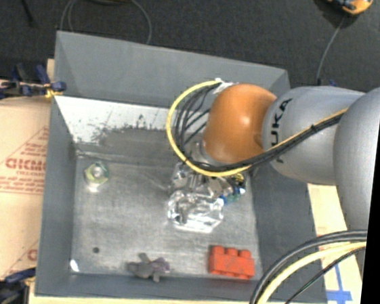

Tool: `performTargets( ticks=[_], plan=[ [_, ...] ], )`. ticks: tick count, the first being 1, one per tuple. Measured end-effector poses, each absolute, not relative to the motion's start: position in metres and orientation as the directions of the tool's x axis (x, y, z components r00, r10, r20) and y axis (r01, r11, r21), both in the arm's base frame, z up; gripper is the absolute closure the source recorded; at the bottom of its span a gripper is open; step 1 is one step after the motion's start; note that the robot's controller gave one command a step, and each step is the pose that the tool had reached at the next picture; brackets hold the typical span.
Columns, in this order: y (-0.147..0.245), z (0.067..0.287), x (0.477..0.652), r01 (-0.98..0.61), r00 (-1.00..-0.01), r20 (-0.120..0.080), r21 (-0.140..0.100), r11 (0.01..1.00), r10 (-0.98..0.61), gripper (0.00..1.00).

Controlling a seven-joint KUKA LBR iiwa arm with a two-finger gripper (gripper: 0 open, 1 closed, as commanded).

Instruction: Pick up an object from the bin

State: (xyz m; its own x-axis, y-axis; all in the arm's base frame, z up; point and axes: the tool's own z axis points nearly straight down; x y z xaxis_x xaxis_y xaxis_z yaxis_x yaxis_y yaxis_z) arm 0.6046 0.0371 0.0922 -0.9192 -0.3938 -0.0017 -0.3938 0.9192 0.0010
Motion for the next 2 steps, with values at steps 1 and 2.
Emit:
performTargets(
  ticks=[1, 2],
  plan=[
    [0.034, 0.182, 0.607, -0.403, -0.915, -0.009, -0.004, 0.915, -0.403, 1.00],
    [0.036, 0.287, 0.603, -0.391, -0.920, -0.010, -0.005, 0.921, -0.391, 1.00]
  ],
)
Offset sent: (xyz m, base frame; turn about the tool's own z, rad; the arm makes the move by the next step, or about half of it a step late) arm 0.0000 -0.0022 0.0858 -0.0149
